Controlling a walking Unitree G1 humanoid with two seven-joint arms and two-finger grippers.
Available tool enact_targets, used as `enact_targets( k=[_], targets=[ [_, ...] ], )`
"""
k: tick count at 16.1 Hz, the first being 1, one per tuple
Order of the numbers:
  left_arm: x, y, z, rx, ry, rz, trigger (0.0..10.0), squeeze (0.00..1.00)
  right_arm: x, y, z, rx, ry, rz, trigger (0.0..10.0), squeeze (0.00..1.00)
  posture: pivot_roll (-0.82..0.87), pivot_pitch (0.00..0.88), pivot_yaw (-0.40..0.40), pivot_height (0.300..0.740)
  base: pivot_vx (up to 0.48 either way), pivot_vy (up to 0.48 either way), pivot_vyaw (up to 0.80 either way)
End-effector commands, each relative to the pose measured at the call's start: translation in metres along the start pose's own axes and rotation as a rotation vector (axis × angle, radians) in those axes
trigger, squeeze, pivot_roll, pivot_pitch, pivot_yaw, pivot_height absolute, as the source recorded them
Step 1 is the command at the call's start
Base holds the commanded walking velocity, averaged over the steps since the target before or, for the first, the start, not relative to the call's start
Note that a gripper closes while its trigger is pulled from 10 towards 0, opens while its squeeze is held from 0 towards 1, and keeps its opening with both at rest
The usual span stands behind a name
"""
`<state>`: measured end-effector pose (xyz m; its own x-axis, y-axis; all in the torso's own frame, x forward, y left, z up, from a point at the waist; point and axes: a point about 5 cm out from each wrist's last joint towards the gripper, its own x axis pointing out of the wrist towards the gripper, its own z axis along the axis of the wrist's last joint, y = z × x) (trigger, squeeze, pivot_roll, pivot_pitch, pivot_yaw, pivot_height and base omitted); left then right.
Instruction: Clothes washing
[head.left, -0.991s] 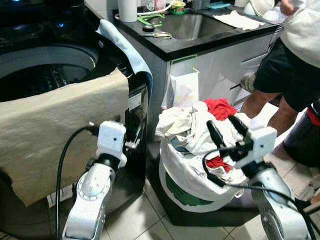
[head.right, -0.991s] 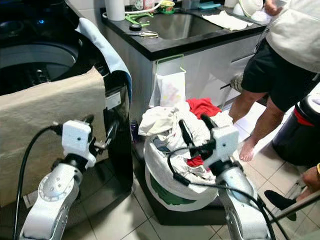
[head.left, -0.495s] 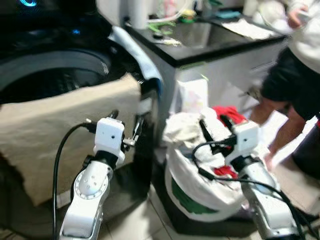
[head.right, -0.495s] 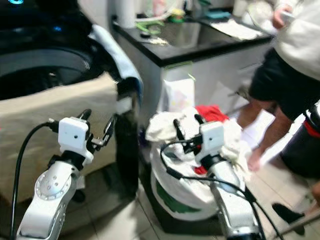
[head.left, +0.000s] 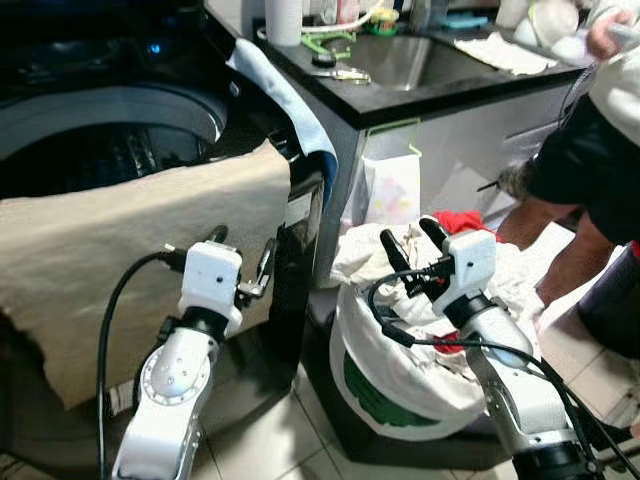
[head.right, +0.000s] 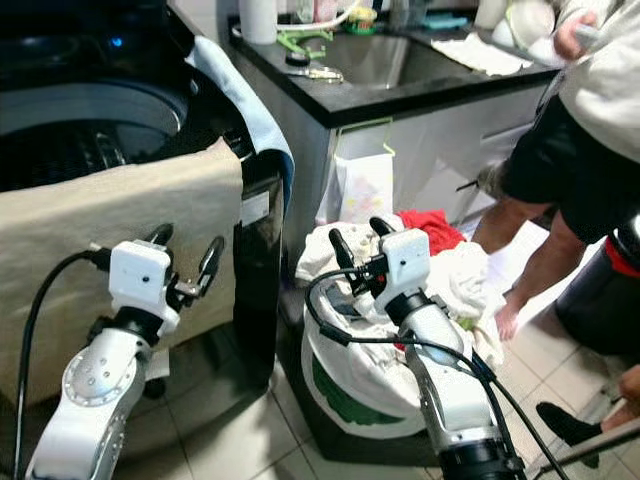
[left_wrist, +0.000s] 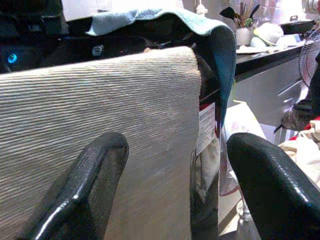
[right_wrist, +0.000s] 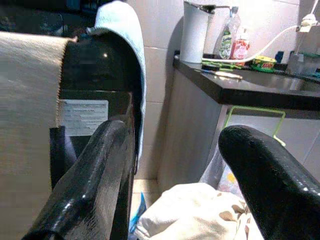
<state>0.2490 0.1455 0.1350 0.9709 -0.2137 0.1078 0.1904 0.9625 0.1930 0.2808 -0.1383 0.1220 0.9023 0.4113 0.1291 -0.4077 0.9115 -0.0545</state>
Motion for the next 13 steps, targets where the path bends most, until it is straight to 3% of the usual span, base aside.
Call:
enact_targets(
  k=[1, 3, 4, 5, 7, 9, 11, 13],
  targets=[
    [0.001, -0.001, 0.006, 0.009, -0.018, -0.001, 10.0, 0.00, 0.001, -0.006, -0.002, 0.007, 0.024, -0.022, 10.0, 0.00, 0.14, 0.000, -0.052, 0.740, 0.000, 0.000, 0.00],
    [0.001, 0.001, 0.009, 0.014, -0.025, -0.003, 10.0, 0.00, 0.011, -0.012, -0.020, 0.040, 0.122, -0.080, 10.0, 0.00, 0.15, 0.000, -0.049, 0.740, 0.000, 0.000, 0.00],
    [-0.003, 0.005, 0.016, 0.032, -0.033, -0.008, 10.0, 0.00, 0.005, -0.022, -0.045, 0.075, 0.256, -0.193, 10.0, 0.00, 0.18, 0.000, -0.042, 0.740, 0.000, 0.000, 0.00],
    [-0.007, 0.008, 0.021, 0.051, -0.034, -0.013, 10.0, 0.00, -0.003, -0.024, -0.056, 0.081, 0.321, -0.233, 10.0, 0.00, 0.21, 0.000, -0.031, 0.740, 0.000, 0.000, 0.00],
    [-0.017, 0.013, 0.030, 0.065, -0.023, -0.046, 10.0, 0.00, -0.024, -0.019, -0.092, -0.041, 0.520, -0.151, 10.0, 0.00, 0.25, 0.000, -0.018, 0.740, 0.000, 0.000, 0.00],
    [-0.033, 0.022, 0.032, 0.084, 0.023, -0.057, 10.0, 0.00, -0.058, -0.018, -0.133, -0.181, 0.767, -0.023, 10.0, 0.00, 0.29, 0.000, -0.007, 0.740, 0.000, 0.000, 0.00],
    [-0.043, 0.025, 0.033, 0.088, 0.048, -0.052, 10.0, 0.00, -0.077, -0.025, -0.147, -0.259, 0.866, -0.018, 10.0, 0.00, 0.32, 0.000, -0.003, 0.740, 0.000, 0.000, 0.00],
    [-0.050, 0.024, 0.036, 0.092, 0.068, -0.060, 10.0, 0.00, -0.087, -0.031, -0.153, -0.154, 0.878, -0.142, 10.0, 0.00, 0.33, 0.000, -0.003, 0.740, 0.000, 0.000, 0.00]
  ],
)
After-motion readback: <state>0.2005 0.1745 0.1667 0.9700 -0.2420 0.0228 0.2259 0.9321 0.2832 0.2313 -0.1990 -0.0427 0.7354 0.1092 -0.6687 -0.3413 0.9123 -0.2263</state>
